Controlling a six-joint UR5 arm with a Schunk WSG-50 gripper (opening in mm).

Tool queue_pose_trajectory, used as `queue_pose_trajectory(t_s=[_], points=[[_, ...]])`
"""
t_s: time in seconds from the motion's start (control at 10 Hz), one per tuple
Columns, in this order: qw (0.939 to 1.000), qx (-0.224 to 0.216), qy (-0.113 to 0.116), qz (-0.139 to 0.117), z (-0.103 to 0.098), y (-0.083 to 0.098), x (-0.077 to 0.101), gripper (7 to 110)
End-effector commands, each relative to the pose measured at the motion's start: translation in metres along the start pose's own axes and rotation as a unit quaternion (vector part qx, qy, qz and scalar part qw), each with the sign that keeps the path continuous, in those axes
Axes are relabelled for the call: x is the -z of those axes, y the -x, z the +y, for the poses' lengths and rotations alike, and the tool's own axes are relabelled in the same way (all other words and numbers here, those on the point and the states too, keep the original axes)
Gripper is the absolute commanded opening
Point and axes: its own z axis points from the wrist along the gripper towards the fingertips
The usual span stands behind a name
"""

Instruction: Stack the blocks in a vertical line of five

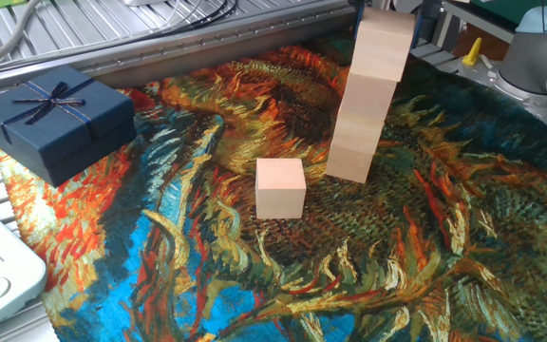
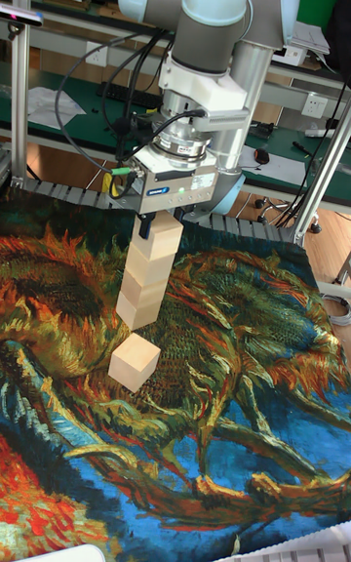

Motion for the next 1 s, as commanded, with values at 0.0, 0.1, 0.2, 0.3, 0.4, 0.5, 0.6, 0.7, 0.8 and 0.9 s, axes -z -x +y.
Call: queue_pose_trajectory(t_s=[0.0, 0.1, 0.2, 0.3, 0.4, 0.5, 0.6, 0.7, 0.8, 0.9], points=[[1.0000, 0.000, 0.004, -0.005, 0.0010, 0.0019, 0.0005, 7], [1.0000, 0.000, 0.004, -0.005, 0.0010, 0.0020, 0.0004, 7], [1.0000, -0.001, 0.007, -0.007, 0.0024, 0.0034, 0.0001, 7], [1.0000, -0.002, 0.007, -0.006, 0.0024, 0.0032, -0.0001, 7], [1.0000, -0.002, 0.007, -0.005, 0.0020, 0.0024, 0.0001, 7], [1.0000, -0.001, 0.007, -0.003, 0.0019, 0.0015, 0.0003, 7], [1.0000, -0.001, 0.006, -0.001, 0.0006, 0.0007, 0.0010, 7], [1.0000, 0.001, 0.001, 0.001, -0.0018, -0.0002, 0.0018, 7], [1.0000, 0.005, 0.001, 0.001, -0.0018, -0.0001, 0.0019, 7], [1.0000, 0.007, 0.000, 0.002, -0.0028, -0.0008, 0.0017, 7]])
